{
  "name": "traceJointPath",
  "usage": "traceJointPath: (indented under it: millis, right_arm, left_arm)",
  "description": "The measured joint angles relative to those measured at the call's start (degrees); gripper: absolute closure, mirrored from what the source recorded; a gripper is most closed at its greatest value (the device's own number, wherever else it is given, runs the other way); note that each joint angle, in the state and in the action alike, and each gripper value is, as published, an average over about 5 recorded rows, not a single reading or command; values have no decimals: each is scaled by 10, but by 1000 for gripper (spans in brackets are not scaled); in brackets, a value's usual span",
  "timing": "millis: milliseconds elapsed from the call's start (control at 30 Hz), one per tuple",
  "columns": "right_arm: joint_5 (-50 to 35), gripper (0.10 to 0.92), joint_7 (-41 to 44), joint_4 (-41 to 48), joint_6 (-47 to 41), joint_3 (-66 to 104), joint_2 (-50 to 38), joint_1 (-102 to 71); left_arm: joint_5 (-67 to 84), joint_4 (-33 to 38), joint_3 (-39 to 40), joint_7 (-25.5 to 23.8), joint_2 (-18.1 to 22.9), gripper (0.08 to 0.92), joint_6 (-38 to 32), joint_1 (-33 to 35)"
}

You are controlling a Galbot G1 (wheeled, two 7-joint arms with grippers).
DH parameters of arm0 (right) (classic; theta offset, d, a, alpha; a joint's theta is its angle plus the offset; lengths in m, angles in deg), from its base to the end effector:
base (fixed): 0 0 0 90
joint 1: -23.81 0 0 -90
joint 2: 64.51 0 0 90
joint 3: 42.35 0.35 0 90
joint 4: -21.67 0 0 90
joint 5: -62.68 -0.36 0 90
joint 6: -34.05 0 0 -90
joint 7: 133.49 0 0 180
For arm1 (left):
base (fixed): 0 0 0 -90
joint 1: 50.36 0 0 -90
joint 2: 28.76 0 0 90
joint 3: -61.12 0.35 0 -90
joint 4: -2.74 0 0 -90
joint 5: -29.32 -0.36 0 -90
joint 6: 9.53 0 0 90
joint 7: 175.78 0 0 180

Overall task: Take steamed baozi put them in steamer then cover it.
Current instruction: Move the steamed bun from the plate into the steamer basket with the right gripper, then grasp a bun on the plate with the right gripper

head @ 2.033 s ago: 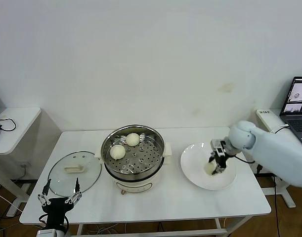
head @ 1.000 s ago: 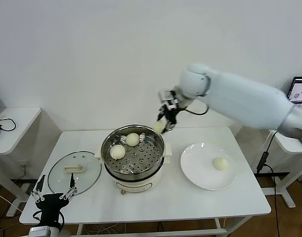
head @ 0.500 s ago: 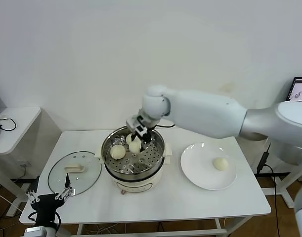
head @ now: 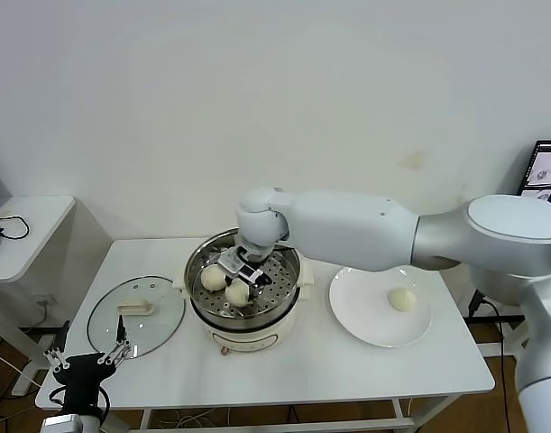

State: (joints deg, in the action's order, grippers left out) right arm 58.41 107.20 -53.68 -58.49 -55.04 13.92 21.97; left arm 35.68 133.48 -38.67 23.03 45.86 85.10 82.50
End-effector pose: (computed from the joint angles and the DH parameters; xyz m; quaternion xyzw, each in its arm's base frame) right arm 0.4975 0.2444 -0.0925 0.6639 -0.2777 0.6897 0.0797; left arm 0.1299 0.0752 -0.2551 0.1413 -0.9835 -0.1082 0.0312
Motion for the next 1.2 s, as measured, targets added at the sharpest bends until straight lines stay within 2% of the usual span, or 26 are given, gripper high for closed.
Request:
traceJointPath:
  millis: [367,467,633,733,967,1200]
  right_arm:
    - [7,429,5,2,51,-11,10,-4]
    - [6,387,4,3,61,-12,11,-3]
    - [3,252,1,6,72,-10,11,3]
    - [3,211,1,9,74,-6,8,9]
    - [0,202,5,12,64,9,-9,29]
    - [-10,203,12,0,14,31,-51,46]
  left_arm:
    - [0,0,0,0,1,177,-1,-2]
    - [0,0,1,0,1,177,-1,-3]
    - [0,0,2,0,1,177,-1,-4]
    - [0,0,2,0,1,177,-1,-5]
    - [1,3,1,0,-6,177,-1,-6]
    - [5,5,0,0,-16,177,1,-6]
